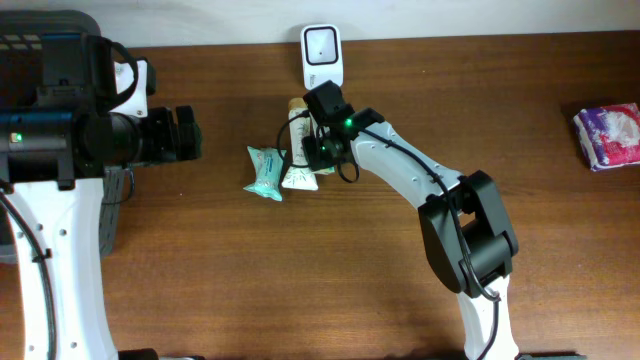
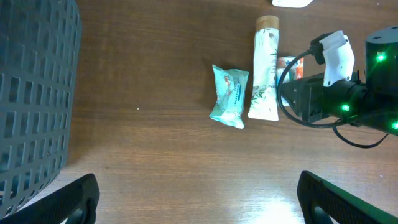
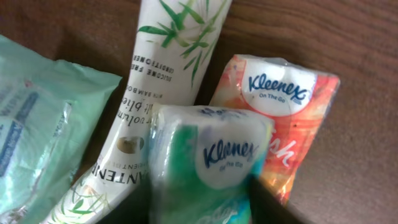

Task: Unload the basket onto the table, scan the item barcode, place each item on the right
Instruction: 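Grasp the green-white Kleenex pack with the right gripper and lift it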

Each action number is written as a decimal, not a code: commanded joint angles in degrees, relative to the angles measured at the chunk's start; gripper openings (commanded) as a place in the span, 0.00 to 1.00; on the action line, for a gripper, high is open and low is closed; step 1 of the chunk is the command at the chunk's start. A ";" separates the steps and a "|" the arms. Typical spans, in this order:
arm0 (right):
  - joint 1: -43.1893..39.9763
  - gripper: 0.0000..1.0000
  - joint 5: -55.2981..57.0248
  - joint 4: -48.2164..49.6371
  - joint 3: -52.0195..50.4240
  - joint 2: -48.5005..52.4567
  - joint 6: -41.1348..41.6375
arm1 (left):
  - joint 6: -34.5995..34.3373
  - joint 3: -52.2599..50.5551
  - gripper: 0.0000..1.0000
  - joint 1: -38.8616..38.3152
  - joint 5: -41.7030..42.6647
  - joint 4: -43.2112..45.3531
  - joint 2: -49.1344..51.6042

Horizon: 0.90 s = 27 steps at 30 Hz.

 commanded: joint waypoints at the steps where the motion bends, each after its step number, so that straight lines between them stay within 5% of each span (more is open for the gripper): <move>1: -0.26 0.09 0.74 -0.13 0.85 0.81 0.63 | 0.70 0.04 0.99 -0.11 0.59 0.13 -0.20; 5: -6.21 0.04 -2.25 -8.85 6.58 -2.45 0.83 | 0.70 0.04 0.99 -0.11 0.59 0.13 -0.20; 8: -17.09 0.04 -21.49 -12.76 6.56 -3.17 0.48 | 0.70 0.04 0.99 -0.11 0.59 0.13 -0.20; 13: -31.54 0.04 -47.43 -8.20 -8.09 -3.15 -4.59 | 0.70 0.04 0.99 -0.11 0.59 0.13 -0.20; 19: -36.68 0.25 -35.76 -7.48 -13.35 -3.28 -5.03 | 0.70 0.04 0.99 -0.11 0.59 0.11 -0.20; 21: -39.43 0.52 -25.05 -17.97 -5.55 -3.28 -5.11 | 0.70 0.04 0.99 -0.11 0.59 0.13 -0.20; 27: -34.10 0.59 -20.24 -24.55 -1.09 -3.17 -11.47 | 0.70 0.04 0.99 -0.11 0.59 0.11 -0.20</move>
